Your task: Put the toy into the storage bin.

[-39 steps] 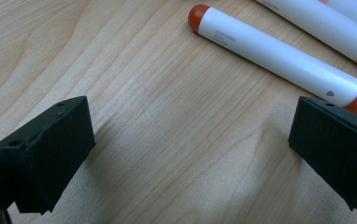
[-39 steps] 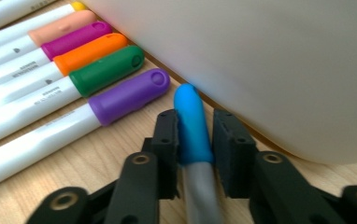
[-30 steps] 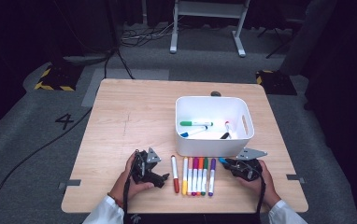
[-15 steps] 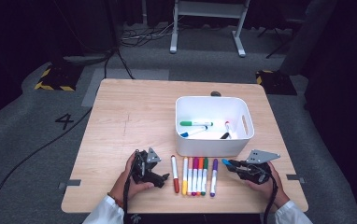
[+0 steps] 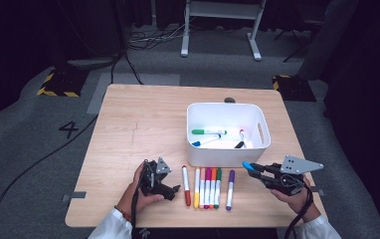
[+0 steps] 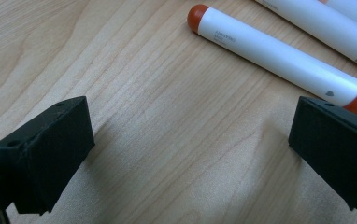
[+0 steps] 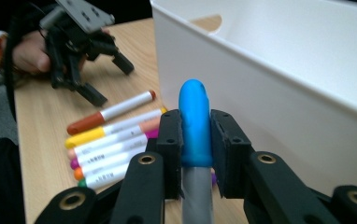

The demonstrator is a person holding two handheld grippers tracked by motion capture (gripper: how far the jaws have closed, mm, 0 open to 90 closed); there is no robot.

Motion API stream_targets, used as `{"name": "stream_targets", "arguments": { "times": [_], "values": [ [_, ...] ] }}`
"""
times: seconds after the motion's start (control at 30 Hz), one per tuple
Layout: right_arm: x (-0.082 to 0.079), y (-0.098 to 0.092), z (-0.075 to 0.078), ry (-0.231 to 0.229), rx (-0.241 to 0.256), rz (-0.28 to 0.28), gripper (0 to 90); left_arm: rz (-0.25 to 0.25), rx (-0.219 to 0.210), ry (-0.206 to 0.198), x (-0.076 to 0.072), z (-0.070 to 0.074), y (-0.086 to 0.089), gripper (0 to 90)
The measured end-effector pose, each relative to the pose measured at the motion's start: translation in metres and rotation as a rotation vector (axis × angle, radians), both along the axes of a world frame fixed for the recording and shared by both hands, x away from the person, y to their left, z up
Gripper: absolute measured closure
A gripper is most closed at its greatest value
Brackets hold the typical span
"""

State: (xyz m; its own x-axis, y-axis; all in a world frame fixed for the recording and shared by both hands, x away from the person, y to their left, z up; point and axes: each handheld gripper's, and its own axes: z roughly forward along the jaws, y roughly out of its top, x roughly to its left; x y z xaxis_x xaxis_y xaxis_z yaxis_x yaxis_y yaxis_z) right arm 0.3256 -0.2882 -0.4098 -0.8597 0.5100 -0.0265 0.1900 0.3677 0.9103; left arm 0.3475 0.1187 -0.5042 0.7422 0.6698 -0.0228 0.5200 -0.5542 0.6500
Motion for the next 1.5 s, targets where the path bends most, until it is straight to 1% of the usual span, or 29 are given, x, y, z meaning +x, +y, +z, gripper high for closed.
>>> {"name": "stream_targets", "arguments": {
  "times": [0.07, 0.2, 0.33, 0.47, 0.57, 0.67, 0.7, 0.77, 0.83, 0.9, 1.07, 1.2, 1.37, 1.5],
  "values": [
    [-0.001, -0.001, 0.009, -0.017, 0.010, 0.011, 75.0, -0.001, -0.001, 0.000, 0.000, 0.000, 0.000, 0.1],
    [0.001, -0.002, 0.027, -0.050, 0.014, 0.020, 75.0, 0.000, -0.001, 0.001, 0.000, 0.000, 0.000, 0.1],
    [0.007, 0.000, 0.045, -0.068, 0.001, 0.032, 75.0, 0.000, -0.001, 0.001, 0.000, 0.000, 0.000, 0.1],
    [0.014, 0.003, 0.059, -0.092, -0.025, 0.027, 75.0, -0.001, -0.001, 0.001, 0.000, 0.000, 0.000, 0.1],
    [0.022, 0.004, 0.070, -0.104, -0.019, 0.027, 75.0, -0.001, 0.000, 0.001, 0.000, 0.000, 0.000, 0.1],
    [0.031, 0.006, 0.078, -0.107, -0.006, 0.023, 75.0, 0.000, 0.000, 0.001, 0.000, 0.000, 0.000, 0.1],
    [0.034, 0.007, 0.081, -0.112, -0.013, 0.018, 75.0, -0.001, 0.000, 0.000, 0.000, 0.000, 0.000, 0.1],
    [0.042, 0.010, 0.086, -0.118, -0.008, 0.016, 75.0, -0.001, 0.000, 0.000, 0.000, 0.000, 0.000, 0.1],
    [0.047, 0.014, 0.090, -0.127, -0.014, 0.015, 75.0, -0.001, 0.000, 0.000, 0.000, 0.000, 0.000, 0.1],
    [0.053, 0.019, 0.095, -0.132, -0.028, 0.012, 75.0, -0.001, 0.000, 0.001, 0.000, 0.000, 0.000, 0.1],
    [0.072, 0.030, 0.101, -0.137, -0.052, 0.019, 75.0, -0.001, 0.000, 0.000, 0.000, 0.000, 0.000, 0.1],
    [0.088, 0.042, 0.100, -0.128, -0.072, 0.036, 75.0, -0.001, 0.000, 0.000, 0.000, 0.000, 0.000, 0.1],
    [0.107, 0.054, 0.090, -0.106, -0.108, 0.043, 75.0, -0.001, 0.000, 0.000, 0.000, 0.000, 0.000, 0.1],
    [0.120, 0.060, 0.077, -0.070, -0.151, 0.040, 75.0, -0.001, 0.000, 0.000, 0.000, 0.000, 0.000, 0.1]
  ]
}}
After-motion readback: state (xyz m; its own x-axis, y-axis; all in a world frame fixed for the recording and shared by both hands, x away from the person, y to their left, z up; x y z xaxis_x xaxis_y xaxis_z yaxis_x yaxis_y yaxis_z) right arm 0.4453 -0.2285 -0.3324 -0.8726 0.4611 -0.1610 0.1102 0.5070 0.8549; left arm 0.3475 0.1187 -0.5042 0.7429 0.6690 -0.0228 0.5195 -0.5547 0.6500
